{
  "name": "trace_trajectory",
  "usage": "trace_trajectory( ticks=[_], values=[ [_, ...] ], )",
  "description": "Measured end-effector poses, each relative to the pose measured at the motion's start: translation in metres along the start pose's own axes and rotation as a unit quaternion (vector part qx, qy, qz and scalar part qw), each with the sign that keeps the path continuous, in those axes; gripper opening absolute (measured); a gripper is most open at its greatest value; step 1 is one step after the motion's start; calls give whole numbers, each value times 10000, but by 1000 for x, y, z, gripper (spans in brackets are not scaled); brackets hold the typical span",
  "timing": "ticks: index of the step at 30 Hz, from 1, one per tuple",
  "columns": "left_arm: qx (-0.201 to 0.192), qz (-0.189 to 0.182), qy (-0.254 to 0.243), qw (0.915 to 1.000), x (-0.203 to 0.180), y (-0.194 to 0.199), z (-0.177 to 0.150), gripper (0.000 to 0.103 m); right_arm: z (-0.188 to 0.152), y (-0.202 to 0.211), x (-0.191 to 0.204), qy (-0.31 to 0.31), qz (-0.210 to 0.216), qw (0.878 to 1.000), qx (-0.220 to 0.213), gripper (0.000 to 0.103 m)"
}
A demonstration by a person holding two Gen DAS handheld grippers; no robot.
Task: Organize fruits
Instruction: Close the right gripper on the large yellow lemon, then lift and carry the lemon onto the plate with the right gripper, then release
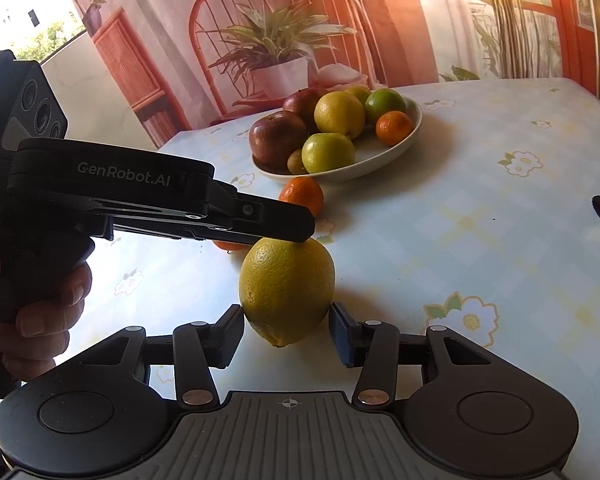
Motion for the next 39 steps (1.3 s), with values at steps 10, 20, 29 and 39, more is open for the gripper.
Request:
trace_trajectory(
  ticks=[10,20,29,39],
  values=[
    [-5,-274,220,9994,2,-2,-8,48,2,3,-2,-78,3,9999,-102,45],
    [-74,-221,144,9996,1,1,-5,47,5,2,4,152,-105,9997,-168,45],
    [-493,-111,48,9987,5,19,34,47,48,5,17,568,15,9975,-415,45],
    [-720,244,-172,9970,21,17,102,47,123,-24,30,927,135,9938,-603,45]
  ],
)
Point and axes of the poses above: each gripper's, at about its wrist camera, not at the fingertips, and y roughly against the way its jaws point, x to its left, z to its top, the point moved 5 cm from there along -y, roughly the way its jaws point, and after that the axes turned 11 degrees about -y, right-handed, at the moved point
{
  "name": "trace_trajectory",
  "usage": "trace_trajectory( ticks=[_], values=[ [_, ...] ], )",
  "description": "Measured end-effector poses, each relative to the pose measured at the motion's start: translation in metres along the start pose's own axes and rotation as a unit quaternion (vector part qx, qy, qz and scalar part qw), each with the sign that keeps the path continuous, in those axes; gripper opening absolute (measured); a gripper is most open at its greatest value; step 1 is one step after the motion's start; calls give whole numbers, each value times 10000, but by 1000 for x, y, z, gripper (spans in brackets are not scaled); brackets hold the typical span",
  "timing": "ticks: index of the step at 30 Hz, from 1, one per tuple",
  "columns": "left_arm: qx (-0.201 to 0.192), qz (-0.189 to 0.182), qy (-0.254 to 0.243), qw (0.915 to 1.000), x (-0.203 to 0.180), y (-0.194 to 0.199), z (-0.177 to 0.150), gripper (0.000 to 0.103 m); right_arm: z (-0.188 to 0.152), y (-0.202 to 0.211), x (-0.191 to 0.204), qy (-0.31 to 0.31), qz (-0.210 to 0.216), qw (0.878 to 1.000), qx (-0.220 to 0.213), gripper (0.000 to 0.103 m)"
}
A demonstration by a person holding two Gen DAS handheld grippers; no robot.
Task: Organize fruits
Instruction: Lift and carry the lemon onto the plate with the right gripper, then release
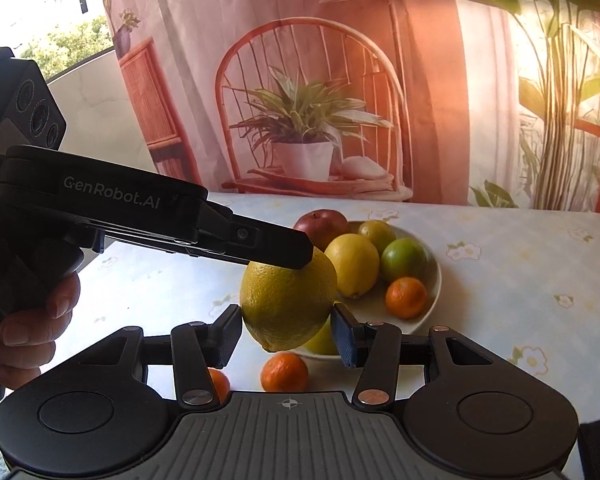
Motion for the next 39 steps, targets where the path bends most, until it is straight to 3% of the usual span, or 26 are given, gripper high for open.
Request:
trace_trajectory(
  ticks=[8,15,26,33,39],
  values=[
    [321,338,-80,9989,21,-27,19,46,21,-54,-13,-121,26,9998,163,45],
    [423,390,-11,9983,33,-40,18,47,21,-75,-21,-167,-16,9996,230,45],
    [383,521,-58,9979,32,-34,14,46,14,-72,-20,-201,-30,9997,124,46],
    [125,674,139,9976,40,-8,9,46,11,-52,-17,-107,-169,9996,-179,46],
    [-132,1082,-66,9940,39,22,-4,46,-12,-29,-13,50,-147,9986,-503,46]
  ],
)
Point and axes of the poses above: each gripper's, at about its wrist camera, not at the fingertips, and y roughly against the way its jaws point, x to its left, z to its top, the point moved 5 cm from there along -y, roughly the way its jaws point, and after that the axes turned 11 degrees about -y, right-handed, at the moved point
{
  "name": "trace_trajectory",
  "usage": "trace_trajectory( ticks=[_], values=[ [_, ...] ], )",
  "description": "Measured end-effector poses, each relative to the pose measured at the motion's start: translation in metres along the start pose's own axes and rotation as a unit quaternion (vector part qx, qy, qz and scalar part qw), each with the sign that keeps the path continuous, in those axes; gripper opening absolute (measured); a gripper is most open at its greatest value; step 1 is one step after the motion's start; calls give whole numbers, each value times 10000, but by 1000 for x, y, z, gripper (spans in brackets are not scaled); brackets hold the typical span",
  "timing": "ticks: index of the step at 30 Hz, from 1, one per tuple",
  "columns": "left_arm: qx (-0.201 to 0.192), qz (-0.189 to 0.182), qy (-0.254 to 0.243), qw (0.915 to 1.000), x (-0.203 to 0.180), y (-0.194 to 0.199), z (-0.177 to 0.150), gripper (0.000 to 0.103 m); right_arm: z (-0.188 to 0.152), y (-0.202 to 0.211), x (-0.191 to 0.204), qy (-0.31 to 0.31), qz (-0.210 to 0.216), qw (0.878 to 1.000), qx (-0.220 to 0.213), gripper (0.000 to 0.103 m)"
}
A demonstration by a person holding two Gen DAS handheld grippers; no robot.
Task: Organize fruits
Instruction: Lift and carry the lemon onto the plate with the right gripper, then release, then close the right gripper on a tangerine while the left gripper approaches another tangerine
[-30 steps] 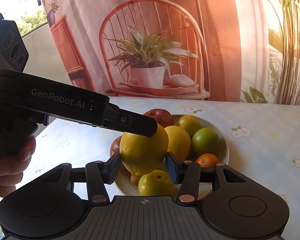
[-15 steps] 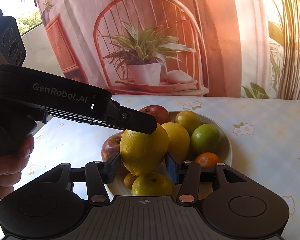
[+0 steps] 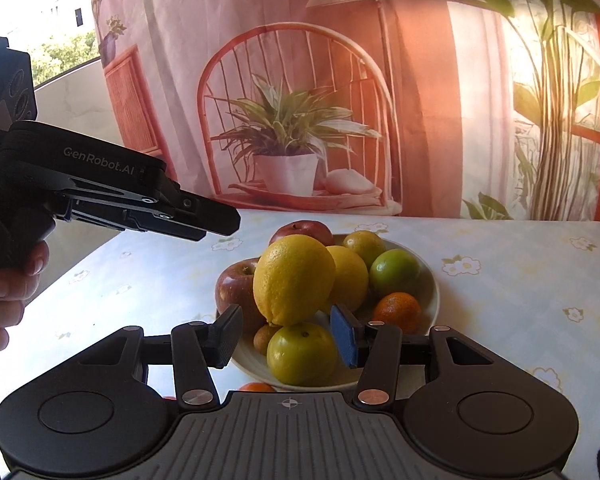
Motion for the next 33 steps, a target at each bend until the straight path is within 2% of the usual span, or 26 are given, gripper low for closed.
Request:
trace_trajectory(
  ticks=[3,7,13,23,27,29,33],
  values=[
    [-125,282,-89,9995,2,15,-12,46,-19,10,2,8,35,9999,-167,46],
    [-250,620,-223,9975,2,32,-29,46,-40,14,5,-22,89,9998,-185,46],
    [-277,816,-161,9962,3,46,-50,46,-57,11,8,-39,110,9998,-154,46],
    [-269,877,-4,9958,1,51,-65,46,-64,-5,14,104,32,9997,202,44],
    [-256,862,45,9959,0,51,-71,46,-65,-11,11,28,-15,9993,386,38],
    [-220,832,107,9962,1,50,-75,46,-66,-11,11,-5,30,9993,374,34],
    [-160,742,244,9968,2,48,-85,46,-66,-10,7,-117,176,9990,398,34]
  ],
)
Point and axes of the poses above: each gripper's, at about its wrist camera, not at the fingertips, and y roughly against the way its jaws point, x to its left, z to its top, the point moved 5 cm from there along -y, roughly the way its jaws point, and after that the axes turned 11 degrees about -y, right-handed, at the moved point
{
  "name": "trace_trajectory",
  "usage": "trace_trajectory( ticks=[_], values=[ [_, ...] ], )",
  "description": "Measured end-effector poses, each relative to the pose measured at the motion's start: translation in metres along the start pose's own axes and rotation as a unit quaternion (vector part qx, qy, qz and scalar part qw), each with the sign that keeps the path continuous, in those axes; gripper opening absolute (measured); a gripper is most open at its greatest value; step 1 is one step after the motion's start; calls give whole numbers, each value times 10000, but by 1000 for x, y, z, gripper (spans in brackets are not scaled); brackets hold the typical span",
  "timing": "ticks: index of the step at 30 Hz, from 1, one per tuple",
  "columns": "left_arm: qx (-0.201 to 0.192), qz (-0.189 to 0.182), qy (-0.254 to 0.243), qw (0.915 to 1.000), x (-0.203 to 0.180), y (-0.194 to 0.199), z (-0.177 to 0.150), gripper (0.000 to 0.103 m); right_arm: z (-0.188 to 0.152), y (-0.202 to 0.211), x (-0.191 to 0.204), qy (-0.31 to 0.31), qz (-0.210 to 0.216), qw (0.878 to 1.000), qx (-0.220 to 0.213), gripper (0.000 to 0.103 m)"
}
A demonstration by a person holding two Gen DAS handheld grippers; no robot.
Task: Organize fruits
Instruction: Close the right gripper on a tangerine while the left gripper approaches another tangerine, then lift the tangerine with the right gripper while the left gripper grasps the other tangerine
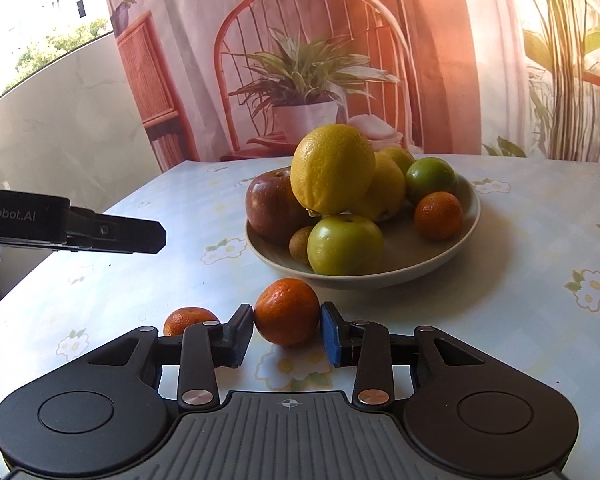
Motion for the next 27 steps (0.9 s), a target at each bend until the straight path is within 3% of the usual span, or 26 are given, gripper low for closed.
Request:
trace_trajectory(
  ticks=[5,12,27],
  values=[
    [66,-87,147,9998,1,0,-10,46,1,4,-4,-135,210,9997,-50,34],
    [106,-314,118,9994,-7,-4,-13,47,7,14,-25,-798,624,9945,-275,34],
    [400,-543,-134,9976,-22,-18,-25,47,7,17,-28,-875,666,9933,-360,34]
  ],
)
Point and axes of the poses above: each gripper's, at about its wrist camera, not at the fingertips, and y roughly against the way its jaws point, x to its left, z to its top, the point moved 5 cm from there along -y, roughly the way its jaws point, and after that the axes turned 11 degrees about -y, right-handed, at the moved point
